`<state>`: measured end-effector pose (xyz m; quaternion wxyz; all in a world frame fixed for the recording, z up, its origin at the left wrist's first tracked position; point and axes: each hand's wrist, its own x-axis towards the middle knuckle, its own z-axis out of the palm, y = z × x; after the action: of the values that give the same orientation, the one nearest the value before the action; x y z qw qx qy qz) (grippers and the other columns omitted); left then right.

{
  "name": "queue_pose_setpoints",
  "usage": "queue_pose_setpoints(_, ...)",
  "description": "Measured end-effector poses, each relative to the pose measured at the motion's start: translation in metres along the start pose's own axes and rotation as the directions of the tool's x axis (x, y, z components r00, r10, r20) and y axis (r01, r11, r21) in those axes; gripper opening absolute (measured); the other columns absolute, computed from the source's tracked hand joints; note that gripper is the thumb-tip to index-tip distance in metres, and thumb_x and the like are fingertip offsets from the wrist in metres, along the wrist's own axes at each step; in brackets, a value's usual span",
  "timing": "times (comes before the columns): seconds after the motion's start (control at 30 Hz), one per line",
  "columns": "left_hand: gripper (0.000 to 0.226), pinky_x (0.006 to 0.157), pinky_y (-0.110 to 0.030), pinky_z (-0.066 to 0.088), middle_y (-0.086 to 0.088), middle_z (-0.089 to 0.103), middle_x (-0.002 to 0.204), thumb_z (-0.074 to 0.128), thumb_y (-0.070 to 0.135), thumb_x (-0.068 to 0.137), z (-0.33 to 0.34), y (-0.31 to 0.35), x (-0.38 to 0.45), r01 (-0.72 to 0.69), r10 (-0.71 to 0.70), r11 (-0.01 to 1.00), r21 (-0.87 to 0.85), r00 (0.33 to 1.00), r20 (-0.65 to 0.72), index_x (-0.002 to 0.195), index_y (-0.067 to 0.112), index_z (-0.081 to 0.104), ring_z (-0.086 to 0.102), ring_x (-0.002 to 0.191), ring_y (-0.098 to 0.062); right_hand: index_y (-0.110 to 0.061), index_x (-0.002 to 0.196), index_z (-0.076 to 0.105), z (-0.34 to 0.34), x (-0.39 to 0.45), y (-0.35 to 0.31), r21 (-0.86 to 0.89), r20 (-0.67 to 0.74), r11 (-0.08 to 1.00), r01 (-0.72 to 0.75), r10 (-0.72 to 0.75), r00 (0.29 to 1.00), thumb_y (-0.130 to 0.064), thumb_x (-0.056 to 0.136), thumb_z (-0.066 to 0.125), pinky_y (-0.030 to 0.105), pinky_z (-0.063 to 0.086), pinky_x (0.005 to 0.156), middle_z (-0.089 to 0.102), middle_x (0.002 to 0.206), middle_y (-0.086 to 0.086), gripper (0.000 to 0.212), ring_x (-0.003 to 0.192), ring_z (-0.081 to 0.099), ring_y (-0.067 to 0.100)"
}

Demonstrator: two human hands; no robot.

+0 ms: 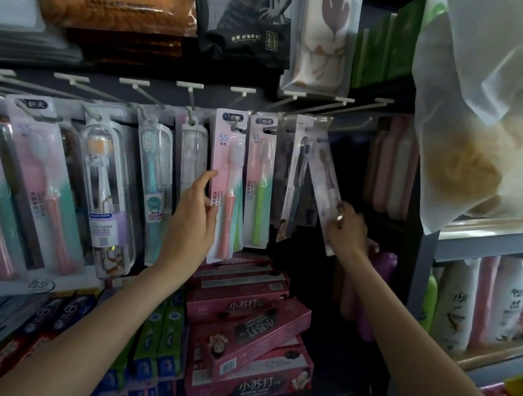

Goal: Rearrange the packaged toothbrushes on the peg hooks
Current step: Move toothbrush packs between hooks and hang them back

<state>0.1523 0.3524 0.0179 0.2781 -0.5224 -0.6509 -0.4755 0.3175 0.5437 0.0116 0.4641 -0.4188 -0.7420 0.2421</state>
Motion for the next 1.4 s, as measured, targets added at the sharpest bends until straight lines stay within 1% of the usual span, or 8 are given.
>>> queue_pose_setpoints(0.1, 0.051, 0.057, -0.015, 0.038, -0.002, 0.049, 0.087, 0.045, 0.012, 0.094, 0.001, 0.001, -0.001, -0.009, 0.009, 1.000, 0.005, 1.000, -0.005, 0.141, 0.019, 0.026, 0.049, 0.068, -0.010, -0.005, 0.137, 0.037, -0.003, 0.014, -0.015, -0.059, -0.069, 0.996, 0.067, -0.071, 0.995, -0.004, 0.091, 0.042, 0.044, 0.037, 0.099, 0.041, 0.128, 0.030, 0.046, 0.113, 0.044, 0.047)
queue_pose_setpoints(0.33, 0.050, 0.061, -0.015, 0.039, -0.001, 0.049, 0.087, 0.045, 0.012, 0.094, -0.001, 0.000, 0.000, -0.008, 0.008, 1.000, 0.005, 1.000, -0.012, 0.140, 0.020, 0.027, 0.049, 0.071, -0.009, -0.003, 0.137, 0.034, 0.002, 0.033, -0.038, -0.171, -0.087, 0.980, 0.104, -0.120, 0.989, -0.011, 0.095, 0.039, 0.044, 0.035, 0.095, 0.043, 0.129, 0.028, 0.043, 0.114, 0.044, 0.046)
queue_pose_setpoints(0.53, 0.050, 0.064, -0.027, 0.048, -0.002, 0.049, 0.087, 0.046, 0.011, 0.094, -0.004, 0.000, 0.000, -0.017, 0.017, 1.000, 0.016, 1.000, -0.015, 0.140, 0.021, 0.028, 0.050, 0.072, -0.012, -0.002, 0.132, 0.035, 0.018, 0.017, -0.020, -0.164, -0.174, 0.984, 0.076, -0.105, 0.979, -0.003, 0.090, 0.046, 0.048, 0.039, 0.090, 0.040, 0.125, 0.030, 0.044, 0.109, 0.044, 0.047)
queue_pose_setpoints(0.8, 0.052, 0.062, -0.025, 0.045, -0.003, 0.049, 0.087, 0.046, 0.012, 0.094, 0.002, 0.001, -0.001, -0.013, 0.013, 1.000, -0.014, 1.000, -0.017, 0.141, 0.020, 0.025, 0.051, 0.071, -0.014, 0.003, 0.126, 0.040, 0.010, 0.015, -0.012, -0.106, -0.117, 0.988, 0.114, -0.126, 0.985, -0.005, 0.090, 0.049, 0.041, 0.042, 0.081, 0.045, 0.120, 0.030, 0.039, 0.103, 0.050, 0.045)
queue_pose_setpoints(0.93, 0.052, 0.062, -0.027, 0.046, -0.004, 0.049, 0.086, 0.046, 0.011, 0.094, 0.001, 0.001, -0.001, -0.013, 0.013, 1.000, -0.003, 1.000, -0.020, 0.141, 0.019, 0.026, 0.051, 0.070, -0.015, 0.004, 0.126, 0.041, 0.012, 0.021, -0.013, -0.109, -0.085, 0.992, 0.067, -0.077, 0.993, -0.009, 0.089, 0.054, 0.043, 0.041, 0.088, 0.041, 0.124, 0.030, 0.041, 0.109, 0.046, 0.045)
queue_pose_setpoints(1.1, 0.051, 0.062, -0.021, 0.044, -0.004, 0.050, 0.086, 0.046, 0.010, 0.094, -0.001, 0.001, -0.001, -0.025, 0.025, 1.000, 0.011, 1.000, -0.018, 0.140, 0.018, 0.027, 0.051, 0.072, -0.015, 0.001, 0.118, 0.051, 0.023, 0.013, -0.019, 0.005, -0.168, 0.994, 0.107, -0.105, 0.980, -0.013, 0.092, 0.052, 0.036, 0.036, 0.094, 0.042, 0.125, 0.024, 0.030, 0.113, 0.042, 0.038)
queue_pose_setpoints(1.2, 0.051, 0.059, -0.018, 0.042, -0.003, 0.050, 0.087, 0.046, 0.012, 0.094, -0.002, 0.001, 0.000, -0.010, 0.011, 1.000, 0.018, 1.000, -0.020, 0.140, 0.020, 0.027, 0.050, 0.070, -0.012, 0.000, 0.112, 0.054, 0.027, 0.008, -0.025, 0.165, -0.197, 0.979, 0.120, -0.086, 0.977, -0.012, 0.092, 0.052, 0.029, 0.037, 0.091, 0.045, 0.120, 0.020, 0.024, 0.108, 0.048, 0.033)
queue_pose_setpoints(1.4, 0.045, 0.055, -0.026, 0.042, -0.001, 0.053, 0.076, 0.046, 0.011, 0.094, -0.013, -0.008, -0.023, -0.046, 0.044, 0.998, 0.034, 0.997, 0.066, 0.137, 0.016, 0.035, 0.053, 0.064, -0.015, -0.004, 0.106, 0.055, 0.031, -0.033, -0.051, 0.313, -0.218, 0.854, 0.415, -0.360, 0.907, -0.013, 0.089, 0.057, 0.020, 0.045, 0.077, 0.046, 0.106, 0.005, 0.020, 0.090, 0.054, 0.019)
